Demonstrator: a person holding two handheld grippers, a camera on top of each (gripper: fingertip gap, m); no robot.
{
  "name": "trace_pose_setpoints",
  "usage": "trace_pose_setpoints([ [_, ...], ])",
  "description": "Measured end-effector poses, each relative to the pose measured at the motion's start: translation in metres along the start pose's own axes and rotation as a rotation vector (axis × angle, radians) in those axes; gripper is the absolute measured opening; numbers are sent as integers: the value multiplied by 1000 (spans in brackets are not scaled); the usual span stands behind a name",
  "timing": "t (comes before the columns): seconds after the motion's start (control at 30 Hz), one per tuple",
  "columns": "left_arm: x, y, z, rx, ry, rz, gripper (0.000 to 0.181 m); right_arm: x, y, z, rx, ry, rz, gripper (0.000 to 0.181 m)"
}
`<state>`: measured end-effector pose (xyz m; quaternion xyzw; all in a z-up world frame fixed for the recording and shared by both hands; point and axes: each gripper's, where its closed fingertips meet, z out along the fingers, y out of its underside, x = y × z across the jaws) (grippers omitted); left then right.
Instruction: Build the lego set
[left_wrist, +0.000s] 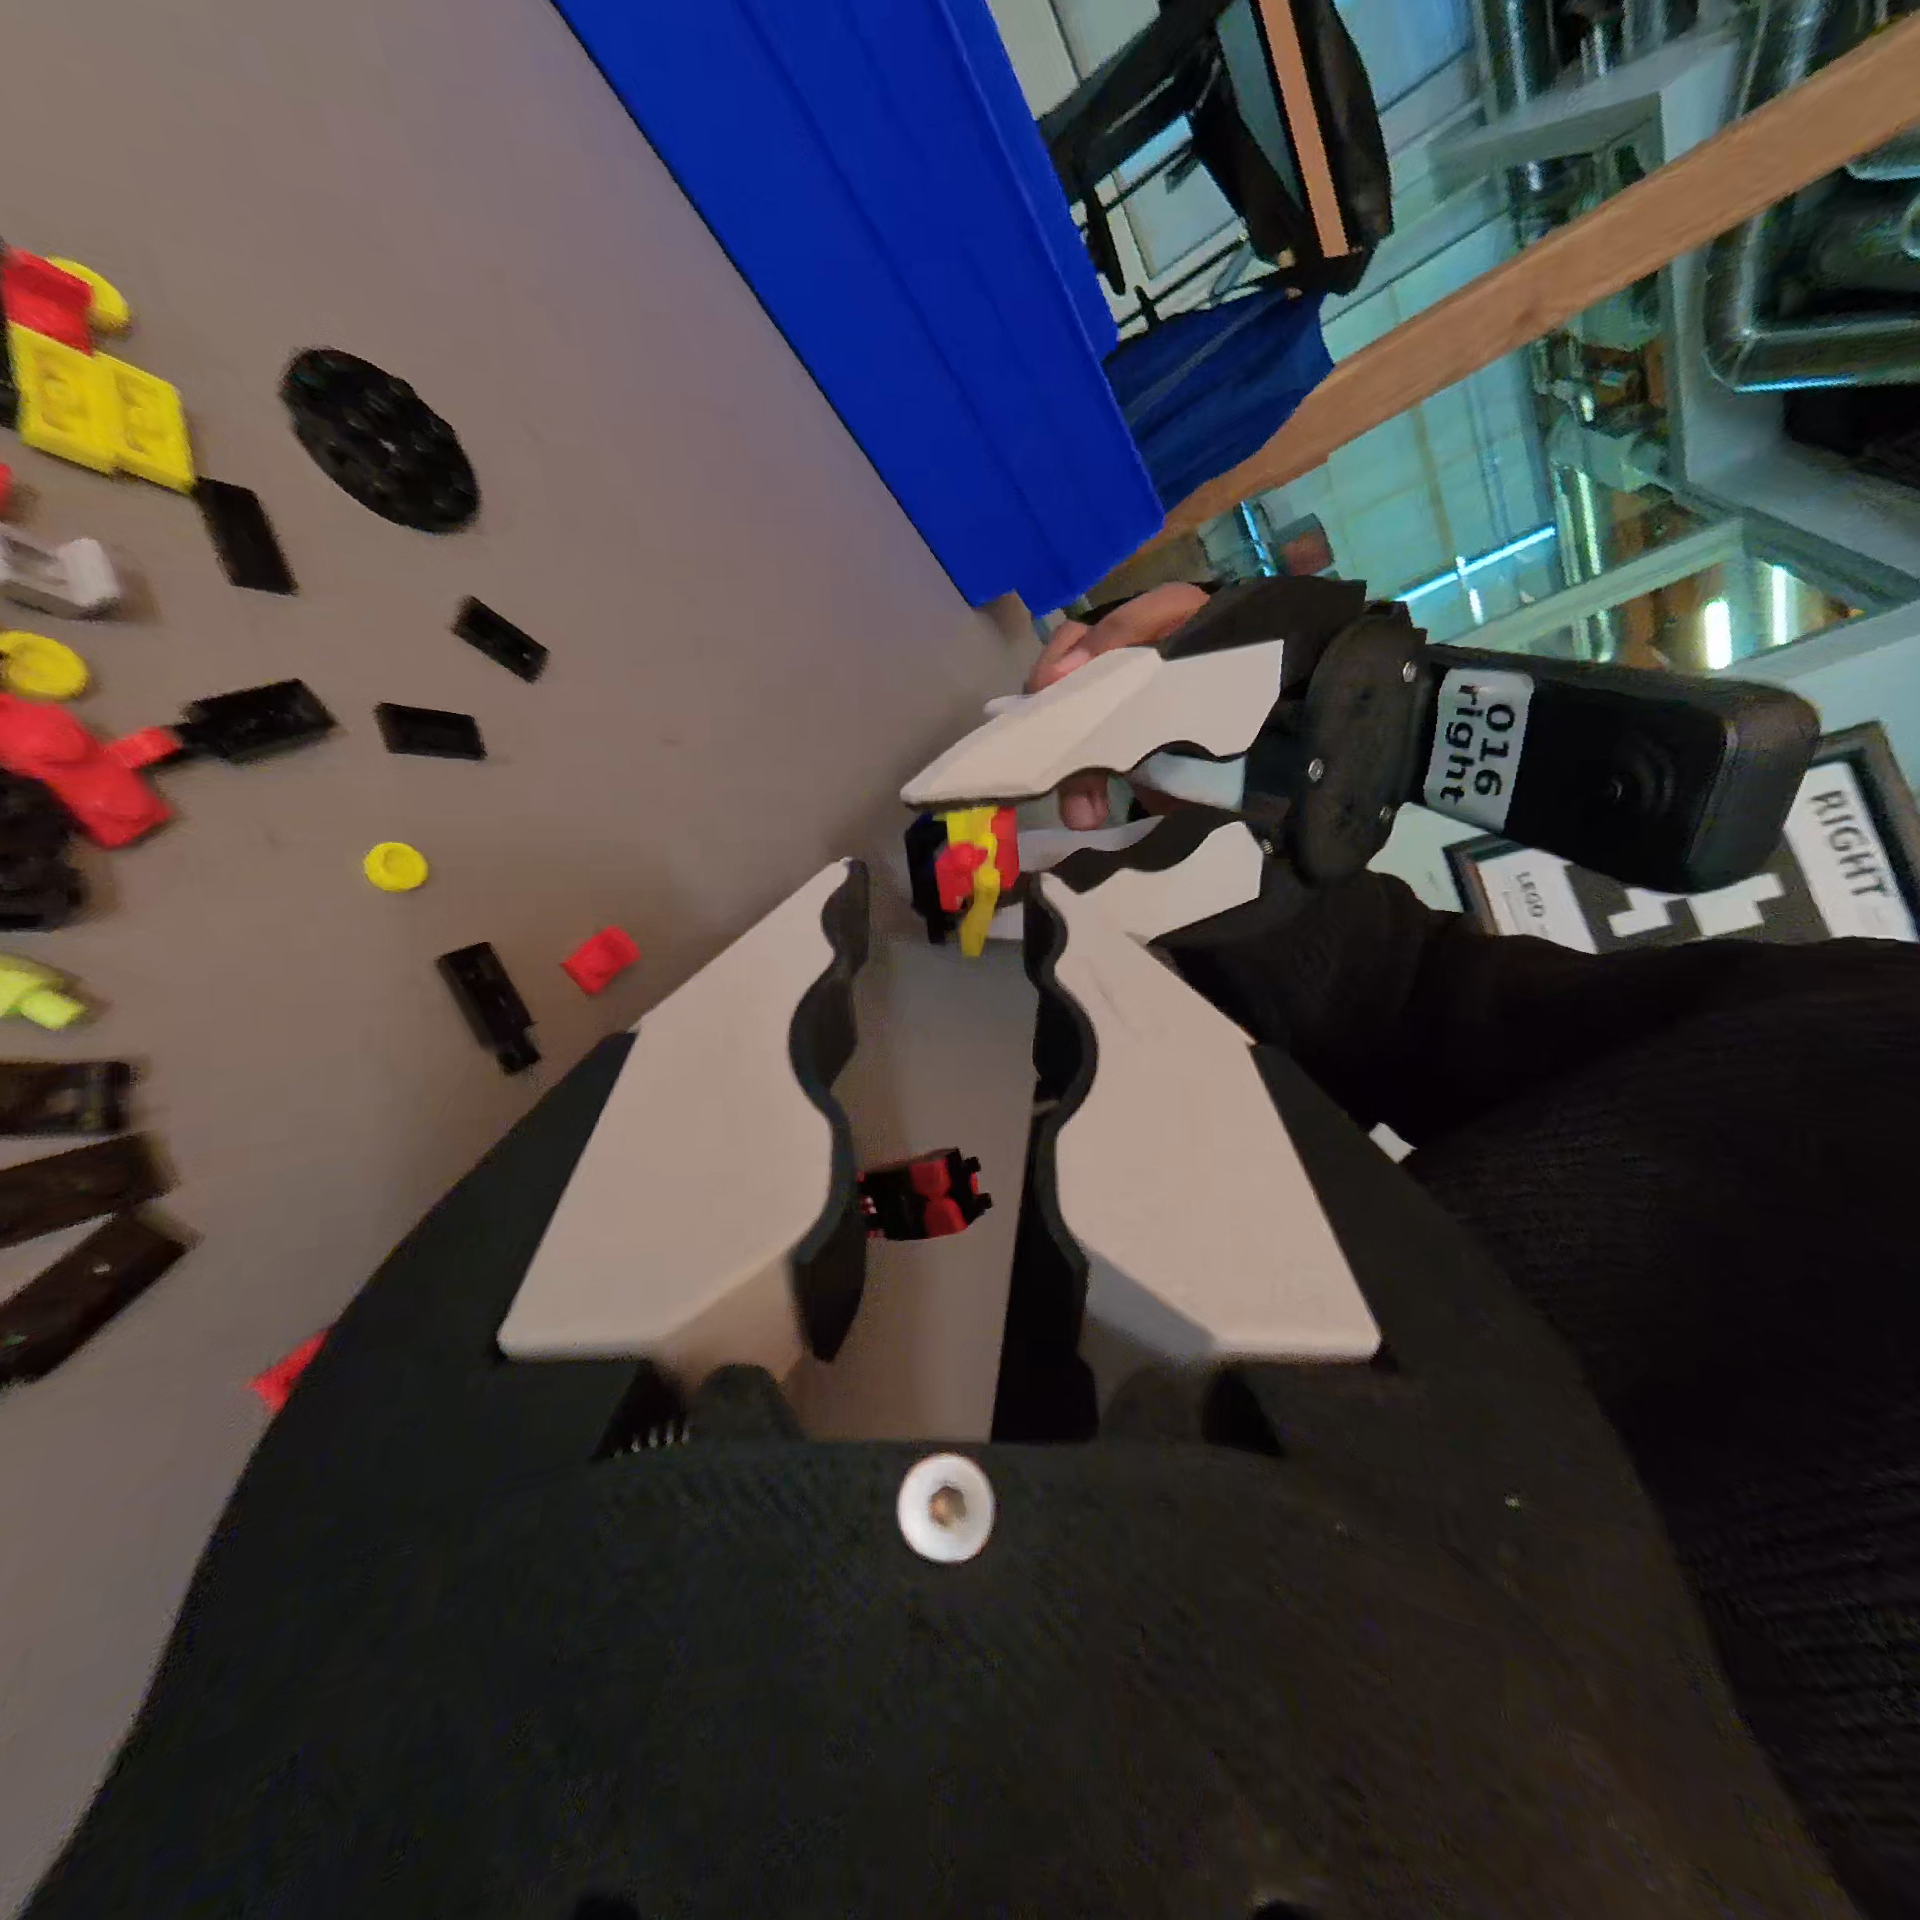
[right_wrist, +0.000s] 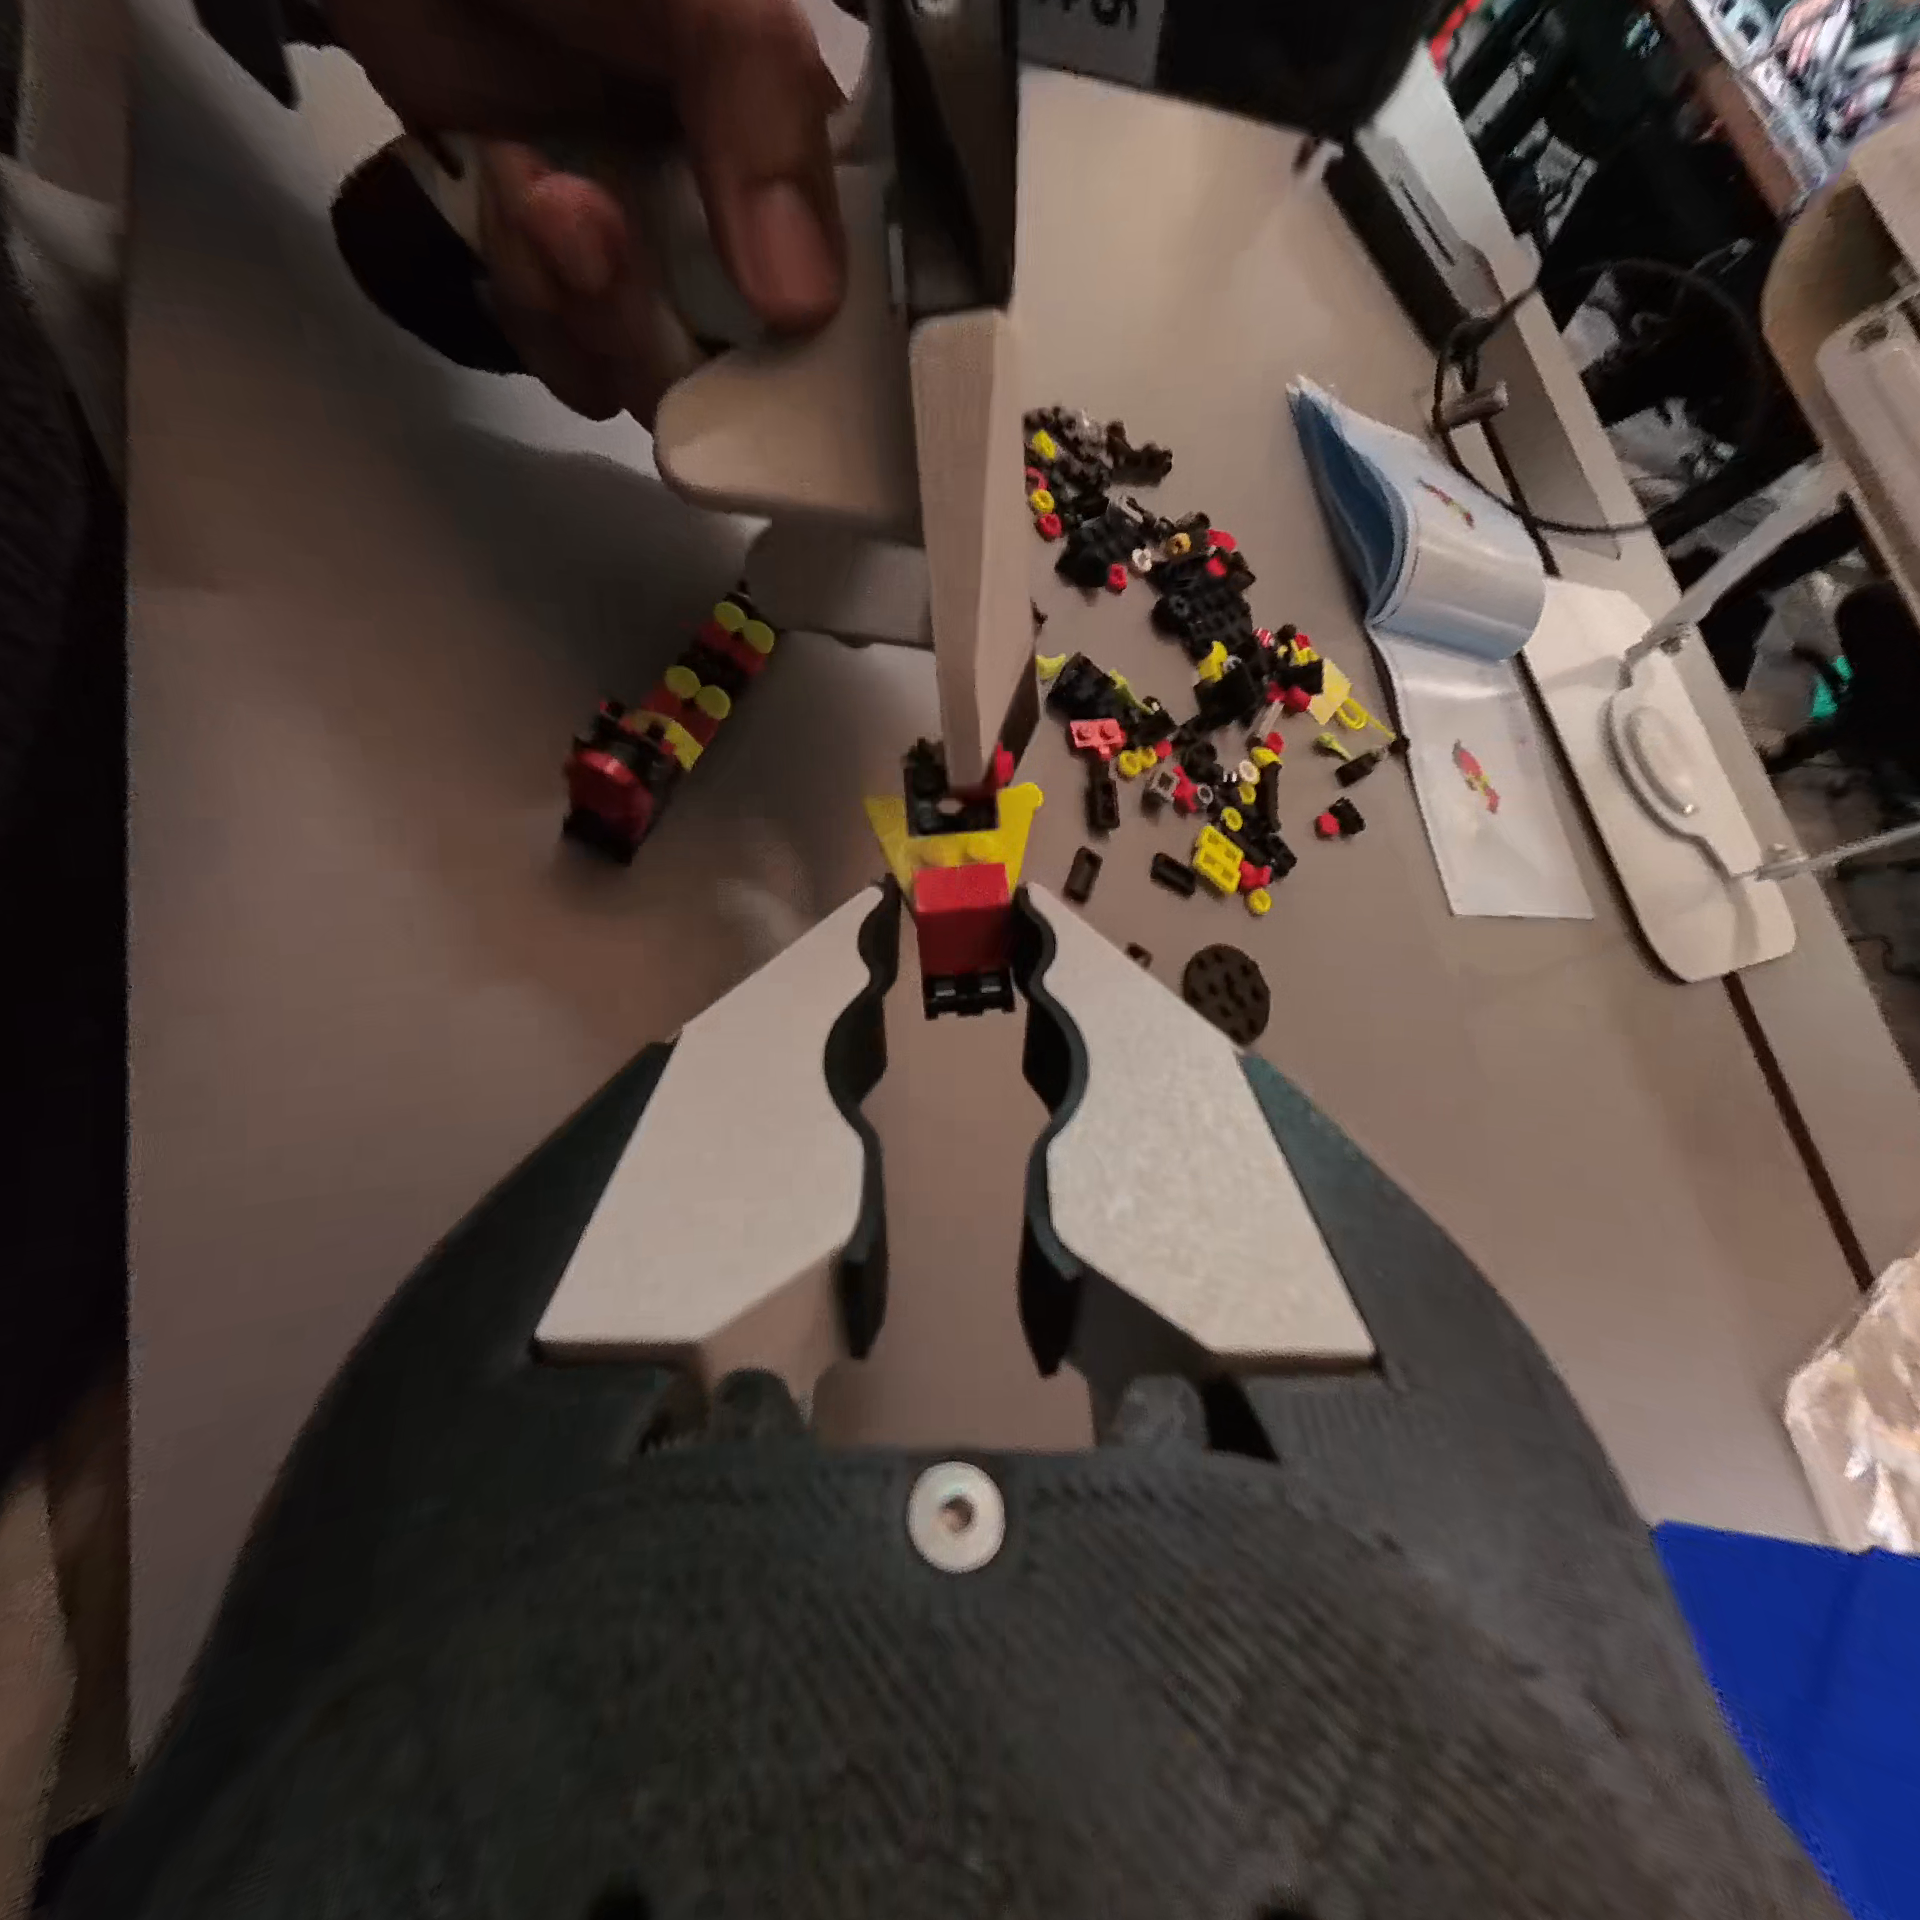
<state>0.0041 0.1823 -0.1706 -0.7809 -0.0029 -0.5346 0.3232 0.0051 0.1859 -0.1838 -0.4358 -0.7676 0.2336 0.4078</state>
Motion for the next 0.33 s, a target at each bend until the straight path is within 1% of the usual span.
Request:
trace_pose_setpoints([
  [0.1, -11, -3, -4, 7, -73, 48, 31, 7, 16, 3, -56, -6, 114, 20],
  [0.23, -22, 3, -3, -36, -164, 117, 31, 3, 45, 12, -165, -71, 306, 20],
  [0.33, -32, 10, -1, -86, -239, 173, 31, 5, 53, 14, -176, -79, 398, 20],
])
